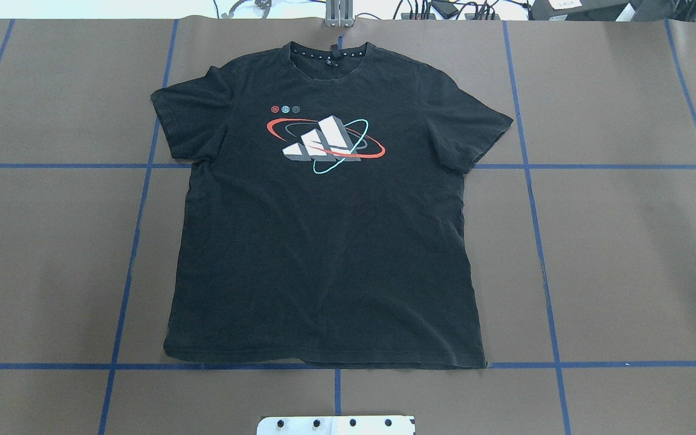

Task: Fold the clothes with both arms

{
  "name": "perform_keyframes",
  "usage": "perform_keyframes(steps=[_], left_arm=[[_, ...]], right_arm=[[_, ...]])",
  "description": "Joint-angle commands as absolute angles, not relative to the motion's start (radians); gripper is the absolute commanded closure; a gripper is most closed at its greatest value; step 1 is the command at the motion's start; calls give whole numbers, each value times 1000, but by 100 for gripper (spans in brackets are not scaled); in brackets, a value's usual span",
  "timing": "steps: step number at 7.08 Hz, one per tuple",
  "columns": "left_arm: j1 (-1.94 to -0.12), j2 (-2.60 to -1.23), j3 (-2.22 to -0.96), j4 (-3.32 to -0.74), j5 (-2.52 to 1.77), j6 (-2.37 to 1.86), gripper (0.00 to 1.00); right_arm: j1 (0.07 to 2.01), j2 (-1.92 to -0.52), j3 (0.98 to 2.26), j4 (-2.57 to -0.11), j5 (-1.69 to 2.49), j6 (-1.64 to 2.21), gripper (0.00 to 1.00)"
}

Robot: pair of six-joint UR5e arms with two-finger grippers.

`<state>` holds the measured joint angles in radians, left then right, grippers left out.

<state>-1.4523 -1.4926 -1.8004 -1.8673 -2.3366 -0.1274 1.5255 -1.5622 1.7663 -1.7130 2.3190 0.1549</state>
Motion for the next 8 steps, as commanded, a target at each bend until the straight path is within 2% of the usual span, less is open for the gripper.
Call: perform_keyframes(steps=[1, 8], left_arm=[[-1448, -1490, -1816, -1871, -2350, -129, 0], [-1436, -1493, -1809, -1905, -2350, -133, 0]], right_arm=[[1525, -1565, 1766, -1721, 2316, 156, 0], [1520, -1569, 1756, -1715, 2344, 178, 0]])
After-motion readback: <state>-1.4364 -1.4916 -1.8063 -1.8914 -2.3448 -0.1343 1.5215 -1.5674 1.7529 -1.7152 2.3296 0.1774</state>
